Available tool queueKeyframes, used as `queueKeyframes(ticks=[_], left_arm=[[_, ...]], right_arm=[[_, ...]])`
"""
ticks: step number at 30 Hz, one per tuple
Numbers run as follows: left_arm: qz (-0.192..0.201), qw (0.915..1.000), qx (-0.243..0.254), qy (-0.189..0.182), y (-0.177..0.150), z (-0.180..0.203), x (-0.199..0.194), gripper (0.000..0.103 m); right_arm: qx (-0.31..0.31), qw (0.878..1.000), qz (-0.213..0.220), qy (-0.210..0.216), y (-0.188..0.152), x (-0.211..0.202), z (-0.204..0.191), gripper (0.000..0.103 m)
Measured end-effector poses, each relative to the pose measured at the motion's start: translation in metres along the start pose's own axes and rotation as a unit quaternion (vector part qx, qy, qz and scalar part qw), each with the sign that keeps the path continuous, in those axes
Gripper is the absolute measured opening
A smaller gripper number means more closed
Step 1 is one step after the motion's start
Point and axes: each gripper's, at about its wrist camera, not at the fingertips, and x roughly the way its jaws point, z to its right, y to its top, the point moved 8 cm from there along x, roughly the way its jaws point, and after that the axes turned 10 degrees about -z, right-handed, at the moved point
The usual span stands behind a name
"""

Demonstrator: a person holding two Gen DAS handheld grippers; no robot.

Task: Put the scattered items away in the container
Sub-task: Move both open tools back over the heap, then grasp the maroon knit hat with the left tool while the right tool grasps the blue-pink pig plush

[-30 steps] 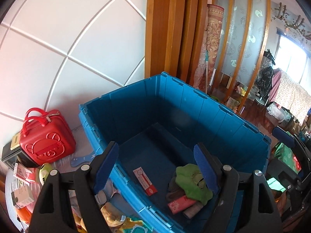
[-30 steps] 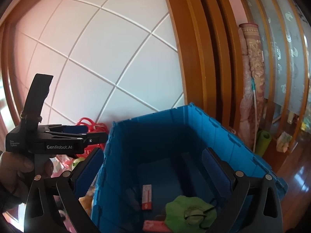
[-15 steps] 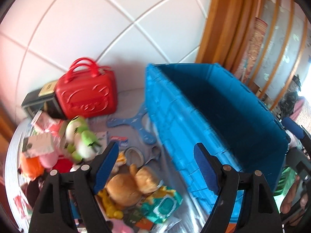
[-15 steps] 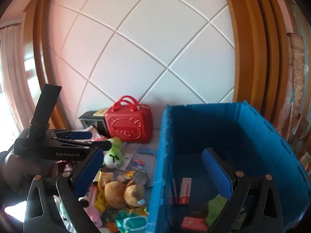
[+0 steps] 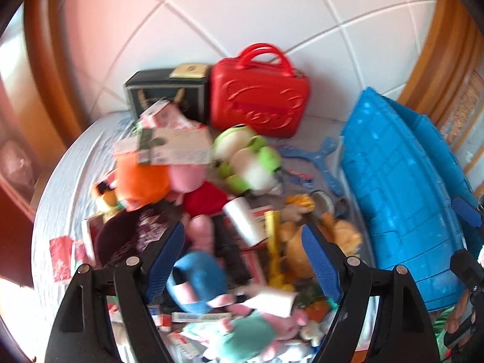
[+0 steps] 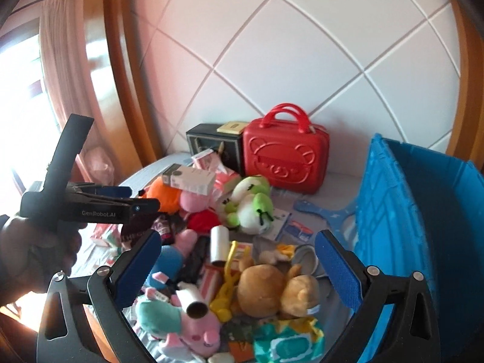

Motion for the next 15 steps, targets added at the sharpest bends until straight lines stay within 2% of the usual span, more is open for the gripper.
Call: queueKeyframes(ticks=[7,15], left_arm=[[-0.036,0.9979,-0.047,0.026,-0.035,-0.109,0.029,0.079],[-0.082,0.9937,-0.073,0.027,-0.068,-0.181,0.074,0.079]], right_arm=[[-0.035,0.998,-0.051,0.026,-0.014,0.068,-0.076,0.103],[-0.052,0.991,-0.117,0.033,-0.049,0.152,-0.132,0.103]])
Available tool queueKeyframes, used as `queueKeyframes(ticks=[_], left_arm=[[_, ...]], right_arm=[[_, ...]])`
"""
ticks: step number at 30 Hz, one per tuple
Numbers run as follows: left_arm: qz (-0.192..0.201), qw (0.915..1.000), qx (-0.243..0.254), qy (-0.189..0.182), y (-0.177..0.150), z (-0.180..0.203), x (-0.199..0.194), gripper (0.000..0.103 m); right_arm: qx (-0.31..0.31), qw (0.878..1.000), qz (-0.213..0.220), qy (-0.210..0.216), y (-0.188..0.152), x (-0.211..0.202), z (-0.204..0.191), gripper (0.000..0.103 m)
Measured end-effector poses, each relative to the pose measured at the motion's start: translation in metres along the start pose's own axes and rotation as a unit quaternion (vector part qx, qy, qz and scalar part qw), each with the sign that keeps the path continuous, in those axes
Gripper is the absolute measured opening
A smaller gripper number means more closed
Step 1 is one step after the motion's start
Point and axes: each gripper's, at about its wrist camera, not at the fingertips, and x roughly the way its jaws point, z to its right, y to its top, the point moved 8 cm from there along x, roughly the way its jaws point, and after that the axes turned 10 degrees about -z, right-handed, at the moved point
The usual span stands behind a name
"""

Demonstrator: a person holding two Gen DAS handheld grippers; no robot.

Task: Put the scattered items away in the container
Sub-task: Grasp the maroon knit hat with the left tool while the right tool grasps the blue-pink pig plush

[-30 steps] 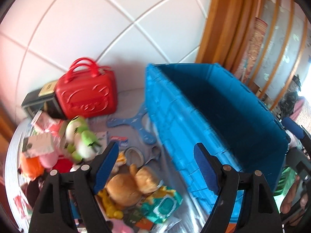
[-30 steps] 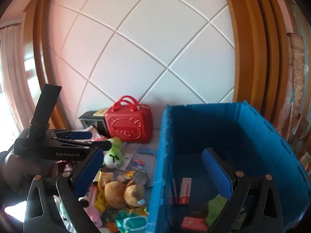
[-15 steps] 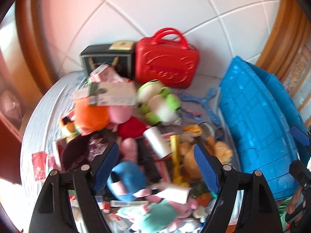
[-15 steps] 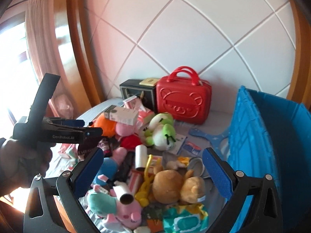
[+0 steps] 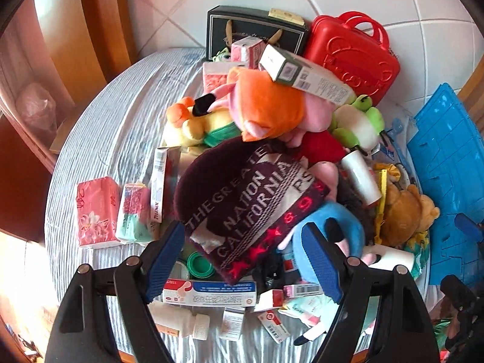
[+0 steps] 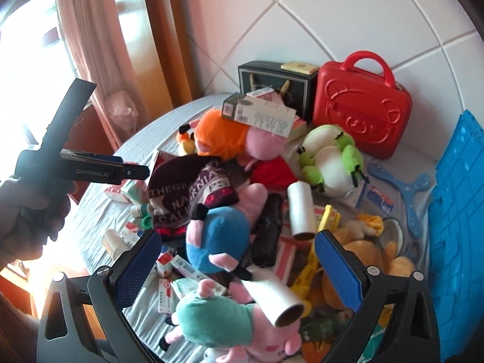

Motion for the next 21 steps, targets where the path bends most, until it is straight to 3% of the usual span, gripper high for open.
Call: queueKeyframes(ticks=[10,21], left_arm=[[-0.024,0.9995,0.004,-0.022,0.017,-0.043,0.062,0.079],[-0.061,0.9965,0.036,-0.043,0.053,-0.043,0.116,0.079]], right_arm=[[-0.004,0.998,-0.067,-0.017,-0.005,0.086,-0.029,0.103],[-0.005,0.994,-0.106,-0.037,-0.001,0.135,-0.038,0.103]])
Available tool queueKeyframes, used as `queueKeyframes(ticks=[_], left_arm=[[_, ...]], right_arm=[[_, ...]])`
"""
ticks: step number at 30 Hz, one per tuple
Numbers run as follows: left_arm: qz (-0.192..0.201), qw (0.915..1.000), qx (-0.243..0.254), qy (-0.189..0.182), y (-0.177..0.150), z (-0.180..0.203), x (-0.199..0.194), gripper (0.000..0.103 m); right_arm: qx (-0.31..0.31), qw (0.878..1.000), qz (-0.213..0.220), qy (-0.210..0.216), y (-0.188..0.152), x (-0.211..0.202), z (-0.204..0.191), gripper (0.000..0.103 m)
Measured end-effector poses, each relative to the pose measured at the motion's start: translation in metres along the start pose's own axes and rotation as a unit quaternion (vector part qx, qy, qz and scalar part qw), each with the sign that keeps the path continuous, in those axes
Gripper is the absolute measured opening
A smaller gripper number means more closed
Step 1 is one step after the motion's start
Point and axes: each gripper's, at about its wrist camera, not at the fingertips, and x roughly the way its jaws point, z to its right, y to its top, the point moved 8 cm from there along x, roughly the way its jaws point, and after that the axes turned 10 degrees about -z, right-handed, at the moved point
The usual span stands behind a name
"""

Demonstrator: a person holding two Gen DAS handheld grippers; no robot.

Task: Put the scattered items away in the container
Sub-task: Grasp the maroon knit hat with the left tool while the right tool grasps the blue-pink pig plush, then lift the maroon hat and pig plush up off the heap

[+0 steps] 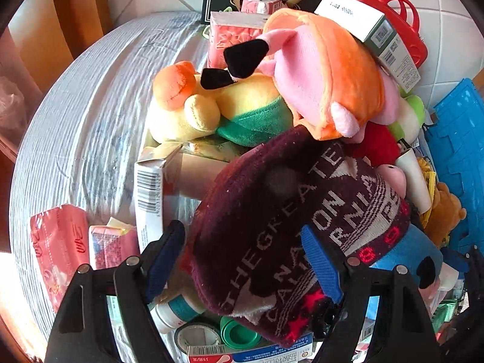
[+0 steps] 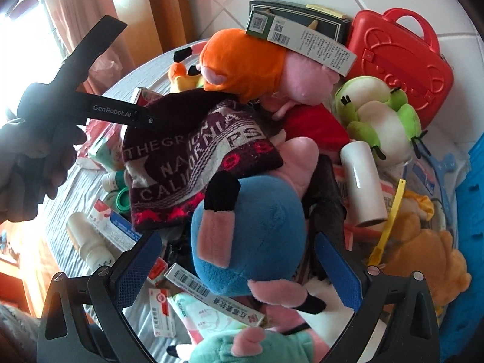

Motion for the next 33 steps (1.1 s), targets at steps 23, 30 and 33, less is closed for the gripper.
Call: queueKeyframes(ticks=[23,30,33], left_arm=[[0.014,0.9985,0.046,-0.025,-0.016,0.015,-0.025,0.011],[0.046,0.9974,0.038,-0.041,-0.014,0.013,-0.059,0.011],[0.06,0.9965,0.035,-0.046,-0.015,0.017,-0.074,0.011]], right_arm=[[0.013,0.999,-0.042,-0.027,0.003,0.028,0.007,0.071],[0.02,1.0,-0.002,-0.019,0.007,-0.008,0.001,0.071],[0.025,0.999,0.016,-0.016,0.009,-0.025,0.002,0.071]])
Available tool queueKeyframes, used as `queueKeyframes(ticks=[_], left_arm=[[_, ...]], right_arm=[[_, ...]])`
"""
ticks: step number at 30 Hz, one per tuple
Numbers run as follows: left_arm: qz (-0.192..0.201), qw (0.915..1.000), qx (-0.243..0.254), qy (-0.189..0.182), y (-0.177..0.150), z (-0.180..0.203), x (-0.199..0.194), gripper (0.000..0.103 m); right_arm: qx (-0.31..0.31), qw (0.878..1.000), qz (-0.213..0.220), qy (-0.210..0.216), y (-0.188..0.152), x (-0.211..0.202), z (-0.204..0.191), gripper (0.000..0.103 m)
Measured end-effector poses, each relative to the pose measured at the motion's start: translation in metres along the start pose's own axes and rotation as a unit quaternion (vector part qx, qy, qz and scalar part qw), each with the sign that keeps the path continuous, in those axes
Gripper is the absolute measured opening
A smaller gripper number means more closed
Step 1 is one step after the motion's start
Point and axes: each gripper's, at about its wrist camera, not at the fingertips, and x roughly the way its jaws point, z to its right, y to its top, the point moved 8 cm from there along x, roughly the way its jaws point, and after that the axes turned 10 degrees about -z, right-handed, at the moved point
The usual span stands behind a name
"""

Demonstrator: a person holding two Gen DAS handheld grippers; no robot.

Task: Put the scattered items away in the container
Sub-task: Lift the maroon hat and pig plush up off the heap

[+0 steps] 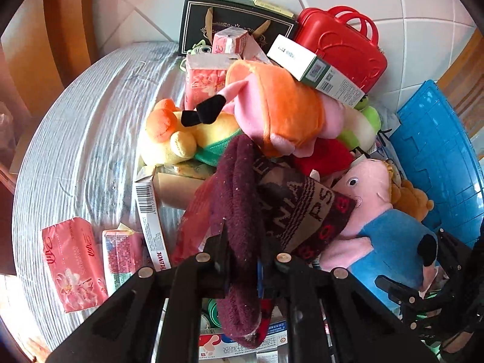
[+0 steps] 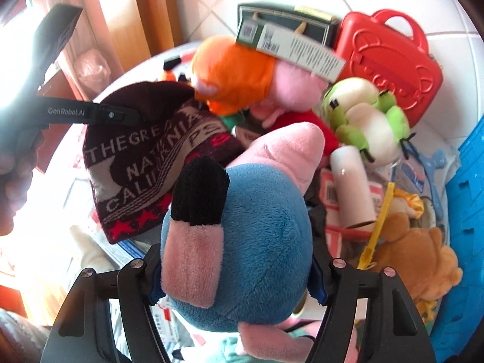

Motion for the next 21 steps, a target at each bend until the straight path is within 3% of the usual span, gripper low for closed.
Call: queueKeyframes(ticks=[11,21], left_arm=[[0.053,0.9985,0.002,-0.014,0.0,0.027,-0.059,0.011],[0.096,0.995,0.026,-0.013,0.0,0.074,-0.109,0.011]], right_arm=[[0.03,0.998,0.059,0.013,-0.003,-0.06,0.011,0.071],[0.042,0.993,0.106,0.025,-0.024,-0.117,0.03,0.071]])
